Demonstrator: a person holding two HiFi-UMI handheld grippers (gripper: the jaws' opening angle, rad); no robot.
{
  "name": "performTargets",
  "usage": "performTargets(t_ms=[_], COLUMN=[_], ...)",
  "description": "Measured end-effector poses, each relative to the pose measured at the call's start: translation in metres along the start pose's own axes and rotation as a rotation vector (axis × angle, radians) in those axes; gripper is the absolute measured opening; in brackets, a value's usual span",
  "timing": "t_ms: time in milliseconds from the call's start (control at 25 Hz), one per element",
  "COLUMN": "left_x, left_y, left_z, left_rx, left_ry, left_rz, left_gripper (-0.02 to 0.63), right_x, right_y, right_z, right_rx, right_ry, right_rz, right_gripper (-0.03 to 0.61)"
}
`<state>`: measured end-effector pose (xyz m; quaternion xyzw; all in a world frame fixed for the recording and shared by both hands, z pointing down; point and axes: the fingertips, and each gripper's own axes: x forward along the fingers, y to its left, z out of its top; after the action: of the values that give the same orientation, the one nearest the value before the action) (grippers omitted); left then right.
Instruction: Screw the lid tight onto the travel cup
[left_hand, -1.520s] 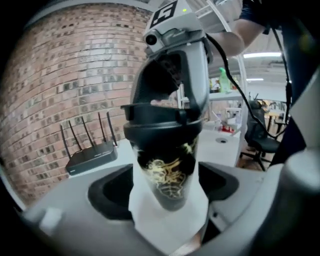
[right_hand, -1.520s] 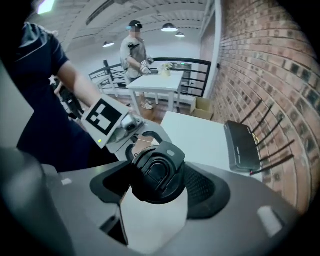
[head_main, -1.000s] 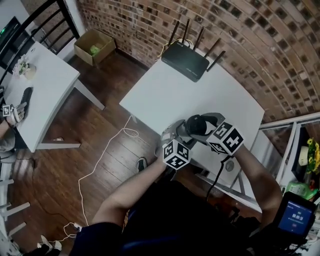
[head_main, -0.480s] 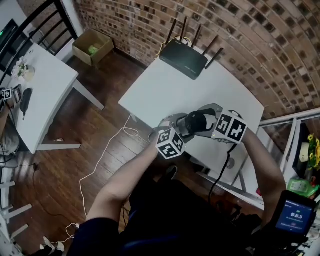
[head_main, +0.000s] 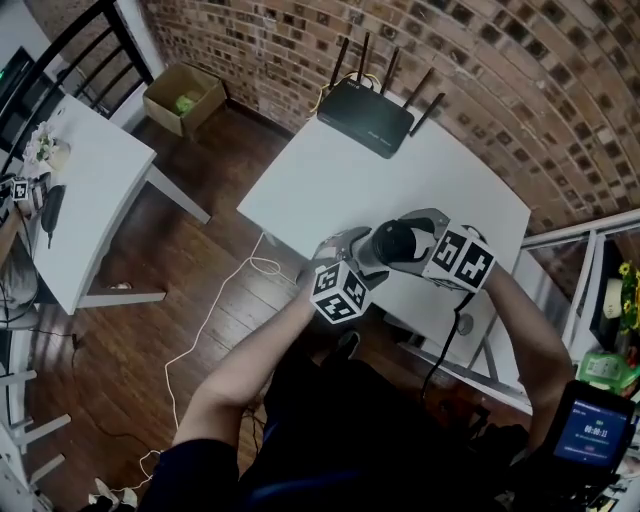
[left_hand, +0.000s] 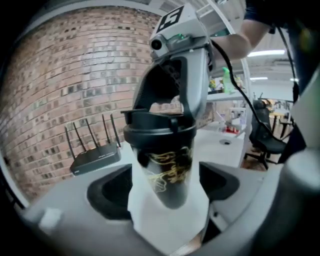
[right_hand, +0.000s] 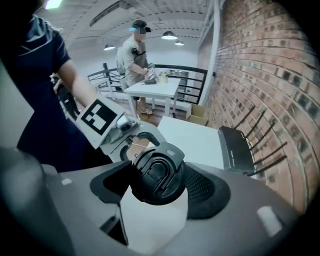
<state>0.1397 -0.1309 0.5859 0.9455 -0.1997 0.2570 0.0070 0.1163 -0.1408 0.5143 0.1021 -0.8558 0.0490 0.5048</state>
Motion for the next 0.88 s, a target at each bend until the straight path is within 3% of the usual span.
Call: performTargets(t_ms=[120,240,360,520,600,680,880], left_x=[0.003,0.010,0.013,0.013,0.010,0.006,0.010], left_y=[0.004,0.003,0.003,0.002,0.000,0.000,0.009], left_z=[-0.001,0.005,0.008,0.005,0.004,0.002,0.010], left_rx=[0.090,0.087,0.040,-0.056,-0.090,-0.069,0.087], left_ry=[0.021,0.017,-0.009,-0.025,-0.031,-0.033,0.003], left_rz=[-0.102,-0.117,-0.035,0.131,0.153,0.091,-0.112], left_gripper=[0.417,0.393,0.382,0.377,0.377,0.384,0.411], right_x=[-0.003,-0.004,-0.003,-0.004,-0.004,-0.002,-0.001], right_y=[0.004,0.003,-0.002,-0.005,-0.004,-0.002,-0.004], right_z=[0.004,0.003,-0.003,-0.008,-0.008,-0.004,0.000], right_rx=[-0.128,-0.138,-0.034,0.207,0.253,0.191,-0.058], right_ry=[0.011,0.012,0.006,-0.006,-0.016,-0.025,-0.076], right_rz=[0.085,0.105,0.026,-0.149,-0.191,-0.167,0.025], right_gripper=[0.337,0.337,0.337,0.337,0.337,0.337,0.337])
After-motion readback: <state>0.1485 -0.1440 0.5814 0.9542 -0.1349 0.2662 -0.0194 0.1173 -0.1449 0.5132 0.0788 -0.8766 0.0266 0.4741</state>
